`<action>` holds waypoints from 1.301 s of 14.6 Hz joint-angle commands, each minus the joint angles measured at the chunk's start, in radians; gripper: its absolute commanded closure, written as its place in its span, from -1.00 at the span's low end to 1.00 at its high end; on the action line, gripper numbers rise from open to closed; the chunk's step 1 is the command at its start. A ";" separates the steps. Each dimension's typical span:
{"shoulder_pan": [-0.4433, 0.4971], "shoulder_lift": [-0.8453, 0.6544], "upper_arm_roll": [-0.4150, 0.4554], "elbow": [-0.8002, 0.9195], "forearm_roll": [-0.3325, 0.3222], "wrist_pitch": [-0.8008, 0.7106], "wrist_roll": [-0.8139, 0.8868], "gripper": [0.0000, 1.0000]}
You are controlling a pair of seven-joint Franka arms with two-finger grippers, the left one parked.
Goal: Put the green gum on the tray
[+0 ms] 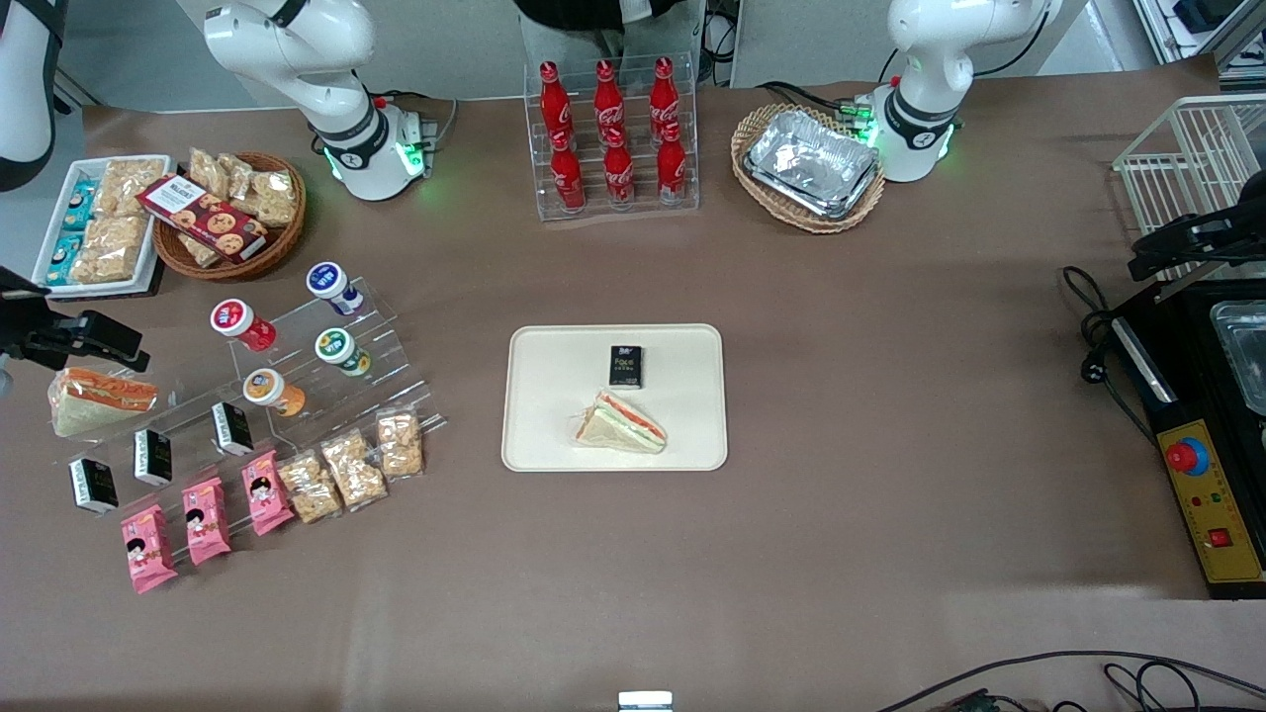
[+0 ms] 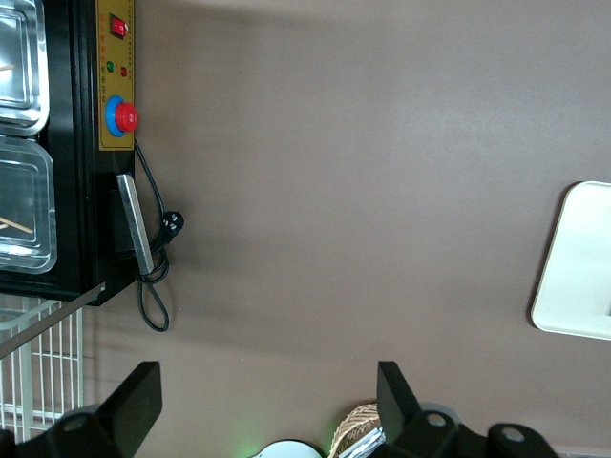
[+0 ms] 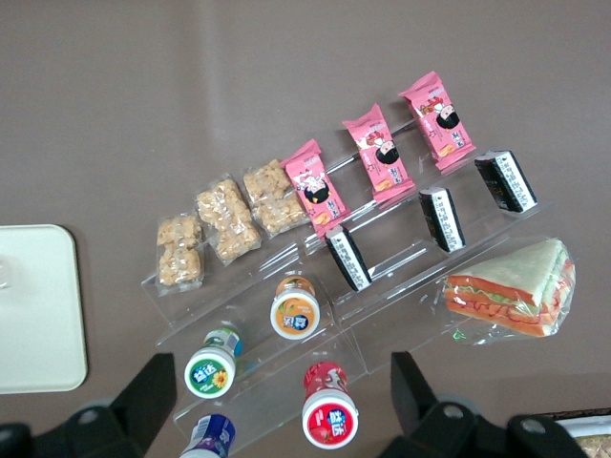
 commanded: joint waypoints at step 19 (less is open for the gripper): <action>0.070 -0.119 0.040 -0.078 0.018 -0.097 0.011 -1.00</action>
